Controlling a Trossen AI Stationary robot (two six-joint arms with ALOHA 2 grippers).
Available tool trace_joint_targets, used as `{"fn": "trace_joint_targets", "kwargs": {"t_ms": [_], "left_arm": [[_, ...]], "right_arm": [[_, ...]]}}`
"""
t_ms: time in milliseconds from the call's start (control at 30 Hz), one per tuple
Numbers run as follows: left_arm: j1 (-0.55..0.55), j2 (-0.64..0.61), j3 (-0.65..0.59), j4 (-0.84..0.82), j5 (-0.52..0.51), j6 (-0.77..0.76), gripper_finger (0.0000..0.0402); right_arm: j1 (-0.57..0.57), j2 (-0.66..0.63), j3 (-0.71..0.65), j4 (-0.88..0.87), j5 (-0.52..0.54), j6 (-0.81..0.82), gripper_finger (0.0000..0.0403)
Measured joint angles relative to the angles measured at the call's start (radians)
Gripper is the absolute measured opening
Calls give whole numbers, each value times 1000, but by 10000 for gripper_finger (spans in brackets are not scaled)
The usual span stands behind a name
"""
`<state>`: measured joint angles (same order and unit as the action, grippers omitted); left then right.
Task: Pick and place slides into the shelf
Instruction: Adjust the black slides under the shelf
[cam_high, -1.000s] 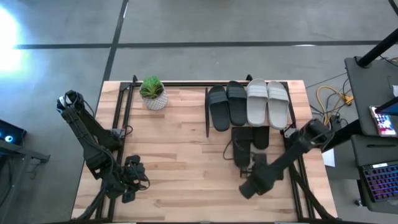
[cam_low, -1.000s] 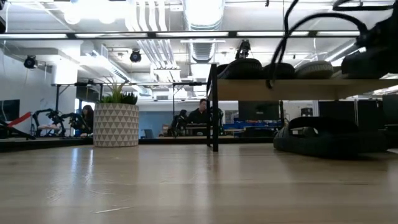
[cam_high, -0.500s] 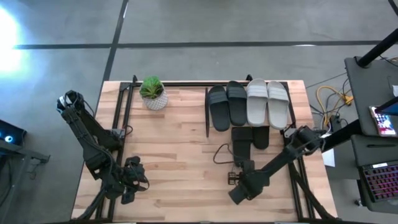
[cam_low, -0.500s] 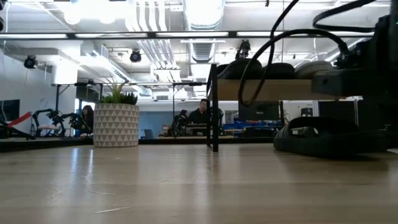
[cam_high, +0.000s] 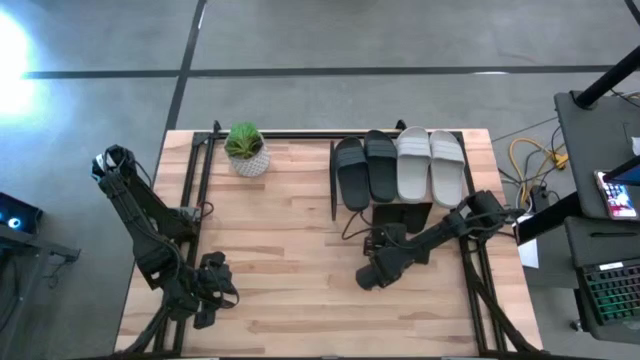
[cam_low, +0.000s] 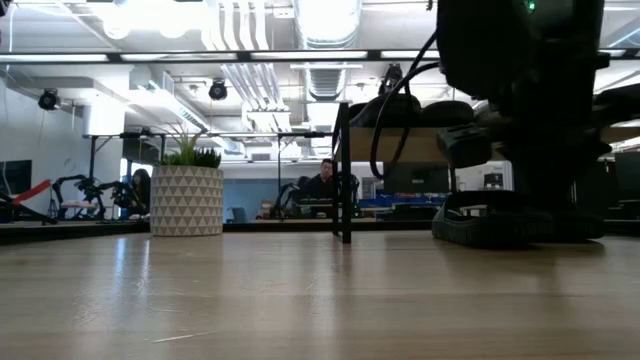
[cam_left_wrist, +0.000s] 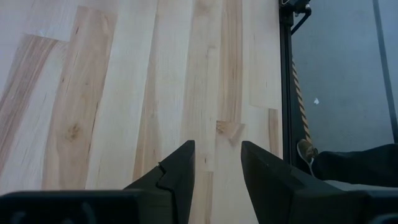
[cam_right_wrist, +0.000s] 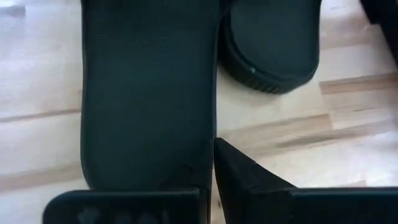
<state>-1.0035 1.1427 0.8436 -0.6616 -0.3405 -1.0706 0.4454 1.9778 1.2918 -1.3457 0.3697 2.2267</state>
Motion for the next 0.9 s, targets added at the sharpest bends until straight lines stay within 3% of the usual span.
{"fn": "trace_joint_targets", "kwargs": {"t_ms": [200,367,667,900], "left_arm": [[0,0,0,0,0,0,115],[-10,0,0,0,3,-15,115],[-26,58,0,0,7,-23,115],[-26,141,2,-1,77,-22,115]], "right_arm": [[-29,0,-4,52,-3,-66,9],[0,-3,11,68,-79,-141,9],[89,-6,65,72,-54,16,9],[84,2,60,109,-34,13,9]]}}
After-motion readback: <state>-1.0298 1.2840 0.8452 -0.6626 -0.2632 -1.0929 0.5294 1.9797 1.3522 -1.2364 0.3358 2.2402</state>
